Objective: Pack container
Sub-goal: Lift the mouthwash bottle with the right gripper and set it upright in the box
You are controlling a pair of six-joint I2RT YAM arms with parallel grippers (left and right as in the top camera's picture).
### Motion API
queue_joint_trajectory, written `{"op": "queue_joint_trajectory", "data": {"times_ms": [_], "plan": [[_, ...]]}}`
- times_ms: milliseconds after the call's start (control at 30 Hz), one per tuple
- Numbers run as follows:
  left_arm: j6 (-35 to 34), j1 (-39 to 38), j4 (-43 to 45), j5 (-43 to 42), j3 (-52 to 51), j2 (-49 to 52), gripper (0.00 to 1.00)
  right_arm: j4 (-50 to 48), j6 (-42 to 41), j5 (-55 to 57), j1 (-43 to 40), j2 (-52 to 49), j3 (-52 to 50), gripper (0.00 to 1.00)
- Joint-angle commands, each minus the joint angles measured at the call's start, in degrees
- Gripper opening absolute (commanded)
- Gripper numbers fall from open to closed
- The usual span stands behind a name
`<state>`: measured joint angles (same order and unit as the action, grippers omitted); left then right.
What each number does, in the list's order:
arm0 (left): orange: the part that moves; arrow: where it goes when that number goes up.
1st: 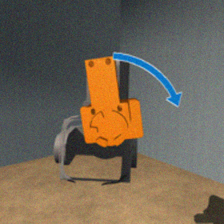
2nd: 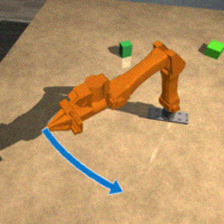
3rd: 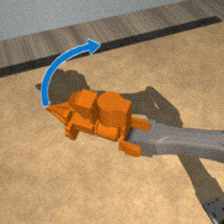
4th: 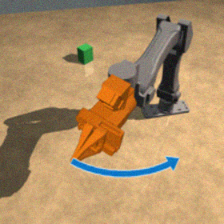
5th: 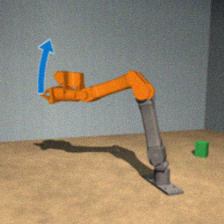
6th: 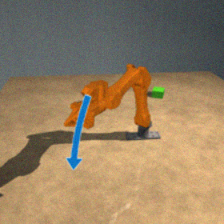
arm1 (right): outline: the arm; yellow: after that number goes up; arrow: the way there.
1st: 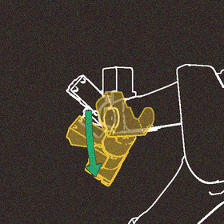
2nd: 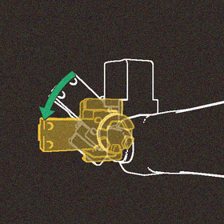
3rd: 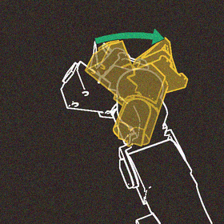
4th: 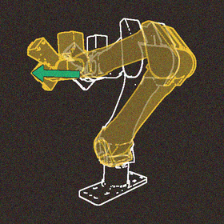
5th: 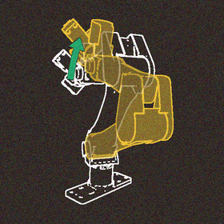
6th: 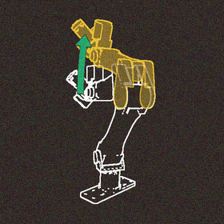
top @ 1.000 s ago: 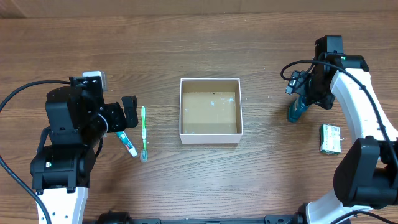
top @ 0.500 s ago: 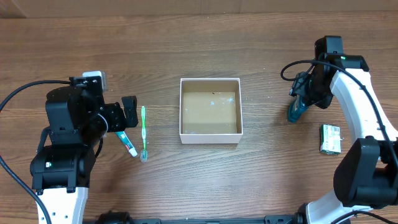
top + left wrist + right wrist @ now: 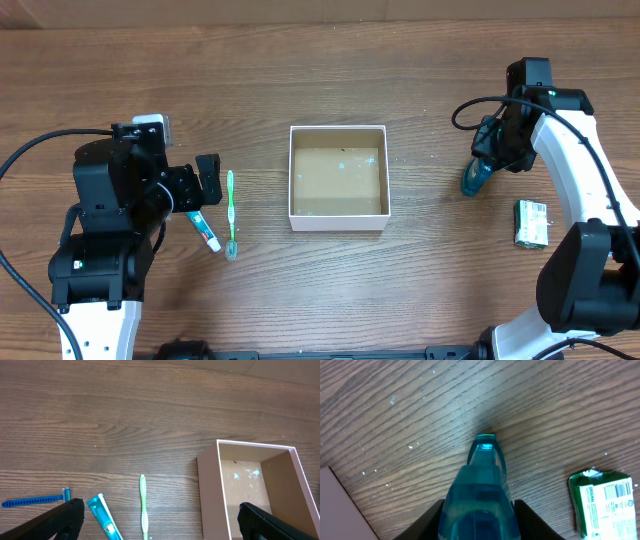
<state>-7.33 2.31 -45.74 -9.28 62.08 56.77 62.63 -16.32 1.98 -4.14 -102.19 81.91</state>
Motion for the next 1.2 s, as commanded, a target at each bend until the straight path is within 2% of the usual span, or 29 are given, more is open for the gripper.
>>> {"op": "queue_joint_trajectory", "data": {"times_ms": [0,100,233,400,600,700,900,1167], "plan": [[0.9,0.3,-0.1,-0.8,1.6,0.1,1.0,-0.2,0.2,0.1,0.0,0.0,0.2,0.33],[0.9,0.3,-0.1,-0.8,1.6,0.1,1.0,0.2,0.3,0.1,0.0,0.0,1.5,0.24],[0.9,0.3,-0.1,-0.8,1.6,0.1,1.0,2.3,1.7,0.0,0.4,0.9,5.3,0.17],[0.9,0.3,-0.1,-0.8,1.6,0.1,1.0,8.2,1.8,0.0,2.9,3.4,15.0,0.04],[0.9,0.3,-0.1,-0.8,1.6,0.1,1.0,18.4,4.6,-0.2,13.8,4.8,31.7,0.04],[0.9,0.3,-0.2,-0.8,1.6,0.1,1.0,19.4,4.3,0.0,20.9,4.8,36.7,0.04],[0.9,0.3,-0.7,-0.6,1.6,0.1,1.0,17.2,-1.9,2.4,33.6,3.0,37.4,0.04],[0.9,0.3,-0.8,-0.6,1.6,0.1,1.0,14.4,-9.4,3.2,39.7,-5.6,37.4,0.04]]}}
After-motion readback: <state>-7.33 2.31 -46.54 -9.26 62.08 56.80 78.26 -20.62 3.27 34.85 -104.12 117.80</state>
